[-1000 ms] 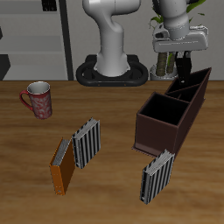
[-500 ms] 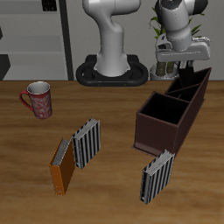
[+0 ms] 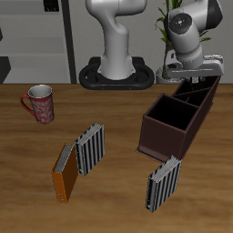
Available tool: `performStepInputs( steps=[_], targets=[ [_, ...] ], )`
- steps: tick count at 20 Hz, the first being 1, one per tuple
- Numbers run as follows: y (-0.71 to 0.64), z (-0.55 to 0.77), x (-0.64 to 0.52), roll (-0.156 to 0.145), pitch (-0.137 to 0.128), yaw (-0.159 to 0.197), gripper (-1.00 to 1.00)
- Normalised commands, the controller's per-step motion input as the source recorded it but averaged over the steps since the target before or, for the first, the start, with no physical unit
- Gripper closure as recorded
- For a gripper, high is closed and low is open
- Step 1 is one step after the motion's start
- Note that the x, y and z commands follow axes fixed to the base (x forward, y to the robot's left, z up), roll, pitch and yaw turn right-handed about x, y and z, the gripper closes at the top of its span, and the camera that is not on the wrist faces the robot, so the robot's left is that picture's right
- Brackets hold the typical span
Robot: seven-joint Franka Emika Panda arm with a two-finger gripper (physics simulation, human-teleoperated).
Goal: Place the black book into the left desk caddy's left compartment
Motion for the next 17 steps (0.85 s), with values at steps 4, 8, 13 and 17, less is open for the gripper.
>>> performStepInputs(
  steps=[4,8,13,17],
  targets=[
    [-0.04,-0.04,0.01,0.041,0.056,-0.045,-1.00],
    [-0.06,0.03,-0.04,0.027,0.018,-0.029,-1.00],
    [-0.15,0.10,-0.03,0.021,0.009,-0.019,-1.00],
    [-0.20,0.14,-0.08,-0.006,-0.019,0.006,-1.00]
  ],
)
